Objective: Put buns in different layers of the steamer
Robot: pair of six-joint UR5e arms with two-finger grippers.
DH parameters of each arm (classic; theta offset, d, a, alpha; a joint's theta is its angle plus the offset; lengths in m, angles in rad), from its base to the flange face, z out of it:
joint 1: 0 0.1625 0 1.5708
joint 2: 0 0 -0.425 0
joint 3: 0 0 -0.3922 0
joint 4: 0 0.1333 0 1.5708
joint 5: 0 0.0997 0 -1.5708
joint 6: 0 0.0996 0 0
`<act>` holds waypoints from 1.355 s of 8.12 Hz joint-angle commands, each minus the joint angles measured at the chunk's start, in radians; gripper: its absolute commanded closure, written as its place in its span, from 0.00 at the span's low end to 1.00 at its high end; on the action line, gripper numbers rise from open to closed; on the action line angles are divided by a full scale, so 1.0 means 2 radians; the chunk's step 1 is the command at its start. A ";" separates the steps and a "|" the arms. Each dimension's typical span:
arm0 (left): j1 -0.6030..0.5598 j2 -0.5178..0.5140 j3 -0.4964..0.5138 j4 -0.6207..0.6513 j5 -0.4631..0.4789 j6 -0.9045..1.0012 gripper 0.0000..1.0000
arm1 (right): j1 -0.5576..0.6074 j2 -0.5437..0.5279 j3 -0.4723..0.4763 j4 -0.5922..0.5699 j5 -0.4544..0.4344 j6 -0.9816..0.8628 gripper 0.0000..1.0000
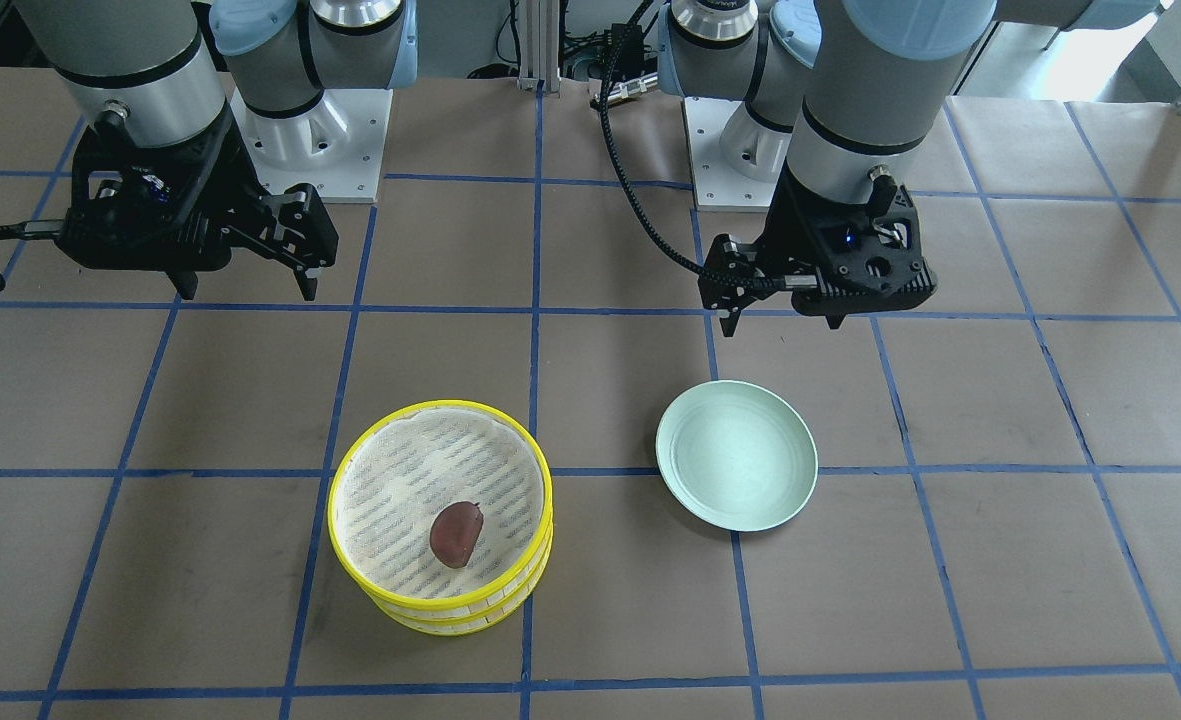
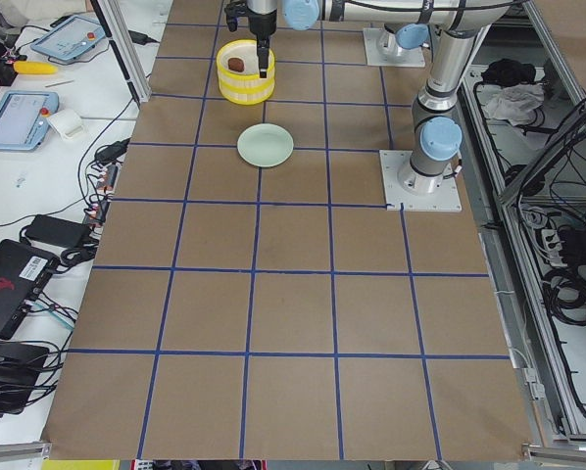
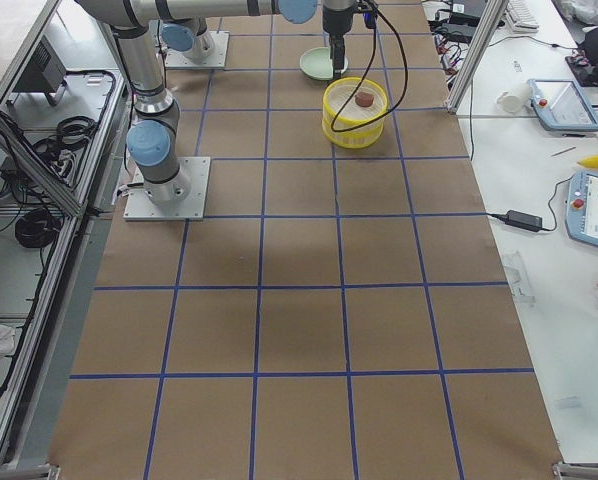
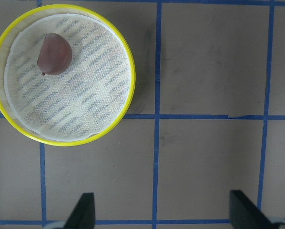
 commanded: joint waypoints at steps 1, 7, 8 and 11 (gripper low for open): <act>0.009 0.023 -0.003 -0.027 0.002 0.000 0.00 | 0.000 0.000 0.000 0.000 0.001 0.000 0.00; 0.008 0.036 -0.022 -0.027 0.002 0.000 0.00 | 0.000 0.003 0.000 -0.002 0.000 0.000 0.00; 0.007 0.036 -0.022 -0.027 0.002 0.000 0.00 | 0.000 0.003 0.000 -0.003 -0.001 0.000 0.00; 0.006 0.035 -0.026 -0.027 0.001 0.000 0.00 | 0.001 0.003 0.000 -0.003 0.000 -0.001 0.00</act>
